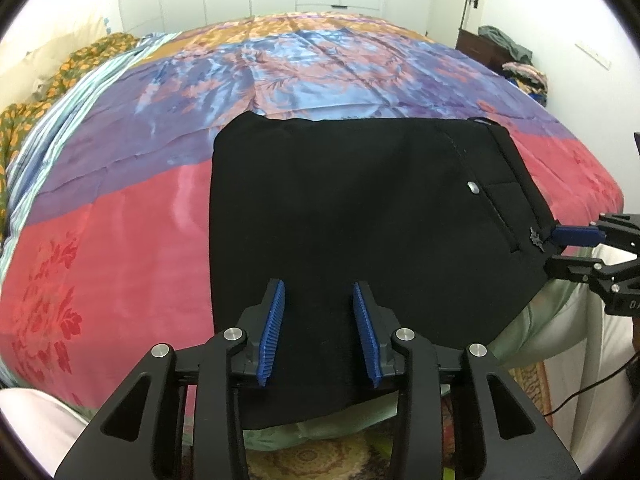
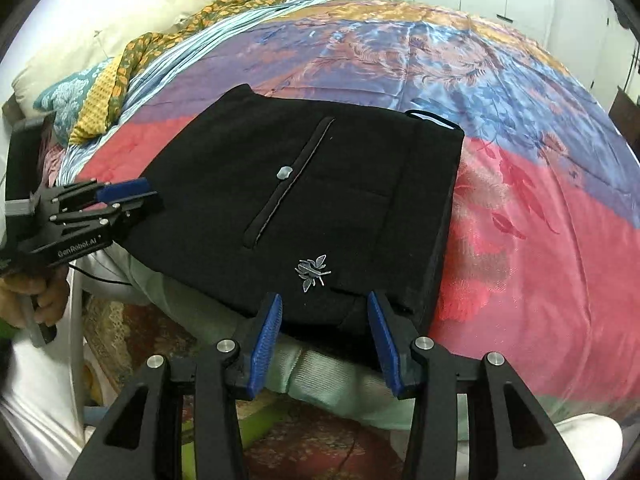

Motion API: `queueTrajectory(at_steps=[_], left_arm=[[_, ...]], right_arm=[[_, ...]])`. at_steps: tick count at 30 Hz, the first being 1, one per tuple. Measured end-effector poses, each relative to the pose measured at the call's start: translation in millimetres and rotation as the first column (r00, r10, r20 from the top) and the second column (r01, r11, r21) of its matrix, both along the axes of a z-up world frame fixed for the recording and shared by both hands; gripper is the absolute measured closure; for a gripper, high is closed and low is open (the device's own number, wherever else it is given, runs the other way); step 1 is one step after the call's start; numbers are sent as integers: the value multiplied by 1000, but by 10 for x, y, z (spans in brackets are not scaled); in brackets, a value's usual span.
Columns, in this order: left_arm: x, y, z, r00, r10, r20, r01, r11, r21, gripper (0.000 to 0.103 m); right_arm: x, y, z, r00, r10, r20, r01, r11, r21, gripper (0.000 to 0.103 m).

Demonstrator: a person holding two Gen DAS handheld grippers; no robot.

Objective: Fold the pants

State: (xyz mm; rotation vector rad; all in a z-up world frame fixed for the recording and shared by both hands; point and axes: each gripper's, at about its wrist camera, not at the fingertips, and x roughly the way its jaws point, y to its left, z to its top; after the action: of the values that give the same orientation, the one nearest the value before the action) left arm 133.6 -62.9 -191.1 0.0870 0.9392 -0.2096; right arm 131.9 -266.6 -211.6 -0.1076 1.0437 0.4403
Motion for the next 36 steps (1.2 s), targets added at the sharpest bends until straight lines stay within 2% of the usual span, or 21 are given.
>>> queueTrajectory(at_steps=[4,7,10,13,15,18,19,21,23,24,28,29,31,33,34,36], left_arm=[[2,15,3,1000,6,-3,-6,1000,-9,66],[2,20,5,1000,10,-4,-10,1000,-12,66],[4,17,0,1000,8,-3,-8,1000,-9,66],[0,4,-4,1000,5,-1,-5,1000,0,66],[-7,-1,-5,1000,3,0,-3,1000,1,66],[-16,13,-1,1000,-2,-8,2,1000,-12,64],[-28,6,-5,1000,-6,-9,6,1000,-7,63],[-46,-22,-8,1000,-14,-4,14,1000,11,61],[-42,-36,2,1000,-16,-11,16,1000,9,57],[-25,-19,19,1000,-10,-24,10,1000,-9,57],[199,201,150,995,35,-98,-54,978,-202,55],[297,244,181,994,52,-100,-72,976,-206,55],[517,264,228,994,64,-93,-79,982,-170,54],[771,226,174,992,33,-122,-50,989,-139,51],[911,193,103,989,29,-144,-45,993,-105,51],[1119,166,-22,989,46,-138,-50,998,-27,53]], right_arm=[[48,-48,73,1000,-6,-20,7,1000,27,58],[59,-93,256,999,-27,-32,29,998,52,58],[-5,-68,526,999,-33,40,30,997,68,58],[-49,80,705,994,14,106,-25,994,105,58],[-31,164,629,995,35,95,-45,993,107,58],[82,196,170,998,10,-57,-6,998,65,60],[108,154,31,995,-4,-101,13,997,81,62],[74,71,-42,996,-28,-86,40,990,138,63],[57,93,-14,997,-23,-72,31,992,119,63],[53,107,-16,997,-21,-70,29,993,111,63],[50,122,-34,997,-23,-73,32,993,116,63],[51,136,-37,997,-24,-74,32,992,118,63],[52,150,-41,997,-21,-72,29,993,115,63],[51,114,-49,997,-20,-68,27,993,112,63],[51,114,-47,998,-20,-65,27,994,110,63],[45,120,-45,998,-19,-60,25,994,109,63]])
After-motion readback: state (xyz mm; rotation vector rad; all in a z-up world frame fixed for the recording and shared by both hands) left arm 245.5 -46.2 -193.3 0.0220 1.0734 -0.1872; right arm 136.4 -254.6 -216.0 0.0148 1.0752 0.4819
